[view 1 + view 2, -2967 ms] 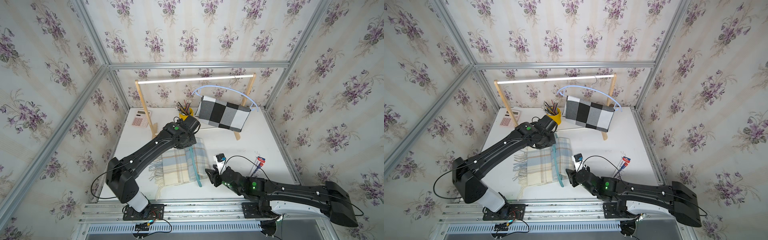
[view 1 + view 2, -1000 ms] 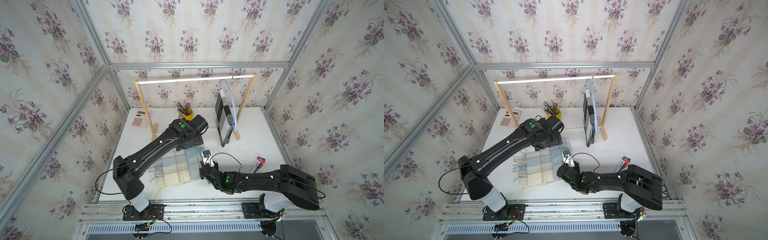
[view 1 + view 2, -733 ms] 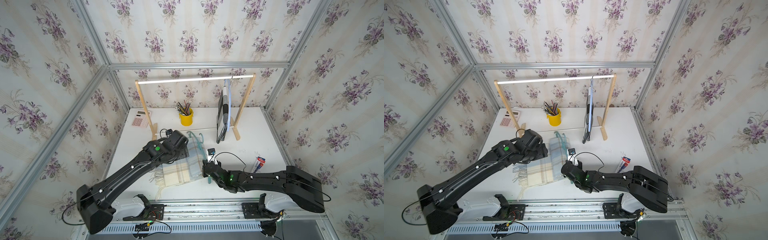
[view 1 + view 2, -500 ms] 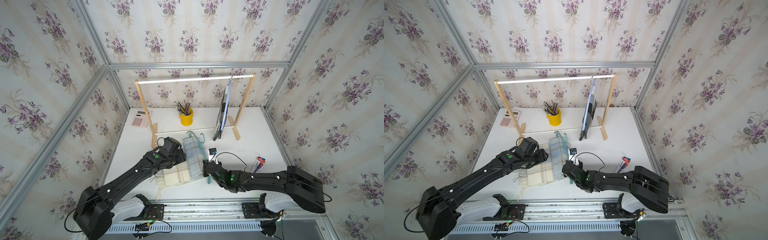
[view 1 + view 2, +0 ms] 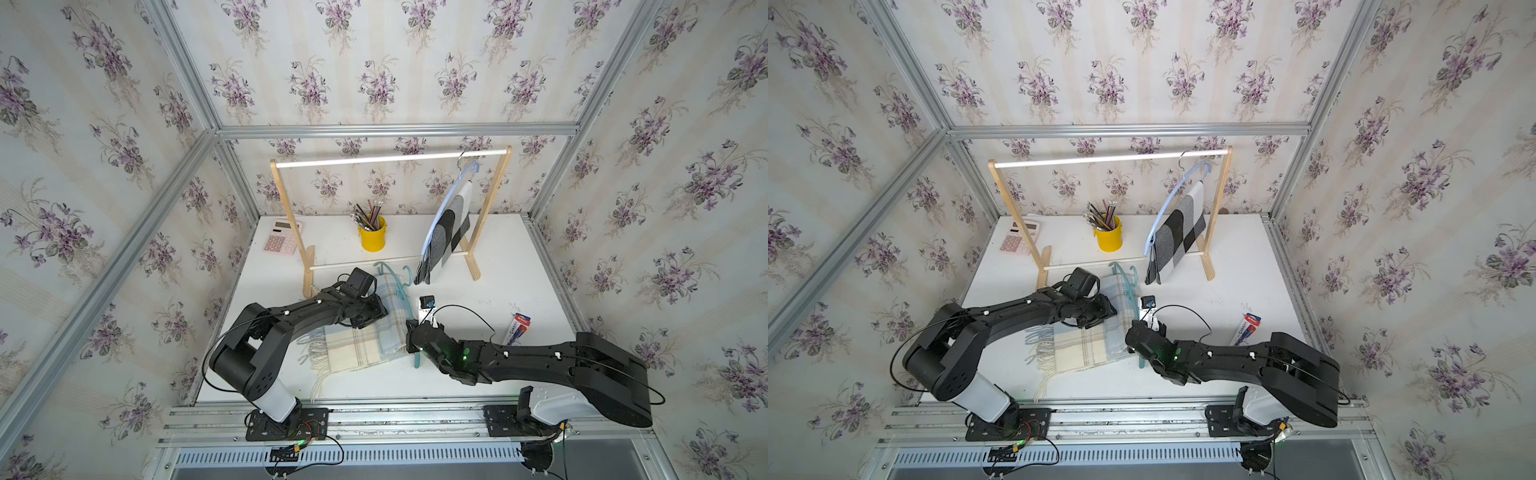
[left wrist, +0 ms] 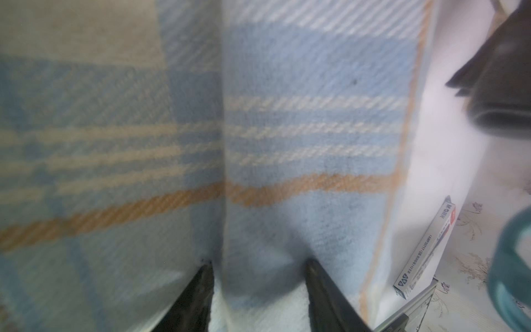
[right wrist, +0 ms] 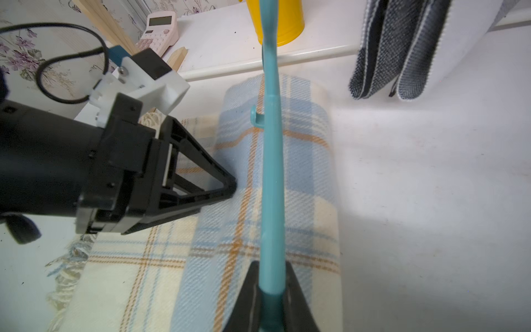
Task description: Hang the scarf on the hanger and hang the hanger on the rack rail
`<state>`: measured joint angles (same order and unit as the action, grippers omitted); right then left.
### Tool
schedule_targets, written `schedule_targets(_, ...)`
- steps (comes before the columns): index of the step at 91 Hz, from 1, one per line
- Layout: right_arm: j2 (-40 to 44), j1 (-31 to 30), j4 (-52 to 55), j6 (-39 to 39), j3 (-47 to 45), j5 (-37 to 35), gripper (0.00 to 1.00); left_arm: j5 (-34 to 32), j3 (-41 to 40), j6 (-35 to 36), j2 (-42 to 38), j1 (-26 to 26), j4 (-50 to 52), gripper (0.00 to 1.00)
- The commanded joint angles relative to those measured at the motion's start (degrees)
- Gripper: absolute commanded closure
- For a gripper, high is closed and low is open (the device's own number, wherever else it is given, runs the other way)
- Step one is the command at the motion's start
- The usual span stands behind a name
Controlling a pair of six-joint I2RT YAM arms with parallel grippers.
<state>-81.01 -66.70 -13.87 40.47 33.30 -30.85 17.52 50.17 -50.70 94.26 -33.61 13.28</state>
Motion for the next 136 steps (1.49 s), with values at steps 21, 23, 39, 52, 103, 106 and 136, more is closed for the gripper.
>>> schedule_targets(21, 1.4, 0.0, 2.4, 0.7, -0.2, -1.0, 1.0, 2.4, -0.5, 1.4, -0.4, 0.1, -3.3, 1.0)
schedule_targets(23, 1.5, 0.0, 2.6, 0.6, -0.1, -1.2, 1.0, 2.1, -0.5, 1.6, -1.1, 0.1, -2.8, 1.0)
schedule_targets(39, 3.0, 0.1, 5.7, -0.4, 1.0, -4.4, 1.0, -3.1, -1.3, 2.5, -11.9, 0.2, 4.5, 1.0)
schedule_targets(52, 3.0, 0.2, 8.2, -1.1, 2.9, -5.9, 1.0, -7.4, -2.2, 2.7, -21.8, 0.7, 12.8, 1.0)
schedule_targets(103, -2.7, 0.9, 10.2, -4.3, 9.7, -7.4, 1.0, -12.9, -9.9, 1.8, -48.0, 5.8, 28.2, 1.0)
schedule_targets(106, -3.1, 0.9, 10.4, -4.6, 10.2, -7.5, 1.0, -12.9, -10.1, 1.9, -48.6, 6.0, 28.4, 1.0)
schedule_targets(136, -9.3, 2.1, 10.6, -6.0, 13.2, -3.4, 1.0, -8.6, -3.9, 5.7, -49.7, 9.4, 29.0, 1.0)
